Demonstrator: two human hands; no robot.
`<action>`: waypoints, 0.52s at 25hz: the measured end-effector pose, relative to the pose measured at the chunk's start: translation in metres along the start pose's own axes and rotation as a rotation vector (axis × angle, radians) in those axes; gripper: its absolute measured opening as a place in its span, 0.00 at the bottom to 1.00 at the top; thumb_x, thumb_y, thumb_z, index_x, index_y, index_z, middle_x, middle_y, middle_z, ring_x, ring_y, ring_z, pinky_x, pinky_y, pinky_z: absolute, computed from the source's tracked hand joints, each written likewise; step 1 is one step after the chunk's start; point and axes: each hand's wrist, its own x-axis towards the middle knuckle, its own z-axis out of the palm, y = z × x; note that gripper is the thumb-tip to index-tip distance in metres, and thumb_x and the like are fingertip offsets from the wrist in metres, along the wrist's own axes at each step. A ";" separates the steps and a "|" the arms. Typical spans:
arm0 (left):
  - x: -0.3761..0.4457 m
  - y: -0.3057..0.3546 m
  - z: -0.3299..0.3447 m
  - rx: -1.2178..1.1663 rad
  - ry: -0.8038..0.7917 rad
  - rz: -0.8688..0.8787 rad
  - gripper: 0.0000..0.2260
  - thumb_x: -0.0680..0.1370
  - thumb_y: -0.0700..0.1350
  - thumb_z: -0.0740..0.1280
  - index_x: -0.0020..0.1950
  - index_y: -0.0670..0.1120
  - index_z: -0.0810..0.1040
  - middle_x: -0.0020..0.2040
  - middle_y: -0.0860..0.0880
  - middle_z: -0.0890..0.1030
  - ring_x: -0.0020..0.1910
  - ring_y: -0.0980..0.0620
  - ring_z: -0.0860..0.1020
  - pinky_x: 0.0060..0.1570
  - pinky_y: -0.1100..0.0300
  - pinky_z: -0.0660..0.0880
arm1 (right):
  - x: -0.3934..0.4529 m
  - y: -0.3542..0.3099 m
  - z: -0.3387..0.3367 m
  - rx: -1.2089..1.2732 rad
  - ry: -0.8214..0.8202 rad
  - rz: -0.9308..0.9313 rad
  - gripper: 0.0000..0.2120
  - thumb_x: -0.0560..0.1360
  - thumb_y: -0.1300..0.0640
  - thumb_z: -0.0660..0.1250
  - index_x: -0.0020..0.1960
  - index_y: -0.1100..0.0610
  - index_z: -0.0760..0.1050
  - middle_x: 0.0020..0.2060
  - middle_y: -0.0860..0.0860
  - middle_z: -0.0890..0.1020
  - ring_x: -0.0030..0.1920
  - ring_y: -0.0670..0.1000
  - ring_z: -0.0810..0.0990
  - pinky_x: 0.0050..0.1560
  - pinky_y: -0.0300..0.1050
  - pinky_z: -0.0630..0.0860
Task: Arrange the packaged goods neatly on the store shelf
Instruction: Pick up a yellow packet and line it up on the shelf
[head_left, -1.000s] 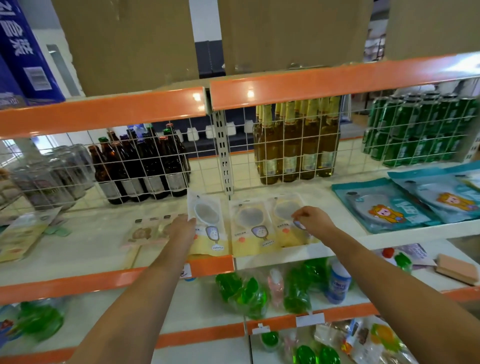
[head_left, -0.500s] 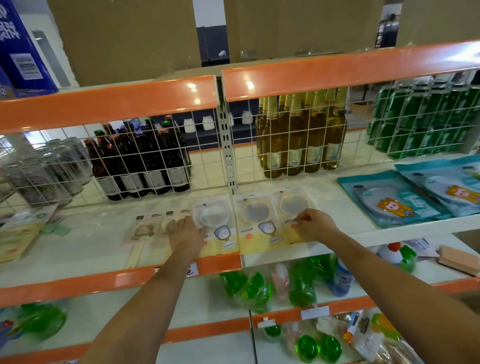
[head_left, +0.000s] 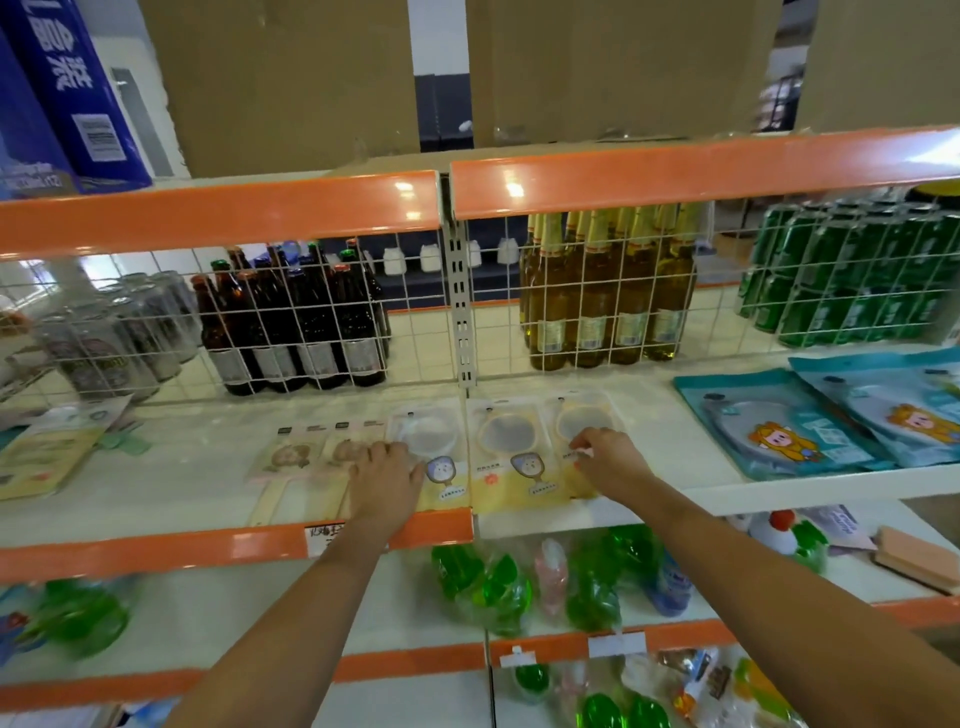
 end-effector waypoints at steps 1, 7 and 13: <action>-0.007 0.003 -0.001 0.005 0.004 0.019 0.20 0.81 0.55 0.54 0.69 0.46 0.67 0.68 0.43 0.68 0.69 0.43 0.63 0.66 0.50 0.63 | -0.002 -0.005 0.002 -0.030 0.007 -0.036 0.16 0.78 0.59 0.56 0.64 0.54 0.73 0.61 0.56 0.76 0.60 0.56 0.73 0.61 0.48 0.72; -0.050 -0.001 -0.013 0.062 0.013 0.045 0.20 0.81 0.54 0.55 0.69 0.47 0.67 0.69 0.46 0.68 0.71 0.45 0.61 0.67 0.50 0.61 | -0.017 -0.044 0.018 -0.057 0.039 -0.278 0.17 0.78 0.59 0.58 0.66 0.54 0.71 0.64 0.55 0.72 0.65 0.56 0.69 0.62 0.47 0.68; -0.083 -0.052 -0.038 0.109 -0.049 -0.073 0.18 0.81 0.53 0.55 0.68 0.48 0.68 0.67 0.47 0.69 0.67 0.46 0.65 0.64 0.51 0.64 | -0.034 -0.115 0.051 -0.101 -0.041 -0.517 0.18 0.78 0.59 0.57 0.67 0.53 0.69 0.64 0.54 0.72 0.64 0.55 0.69 0.63 0.48 0.68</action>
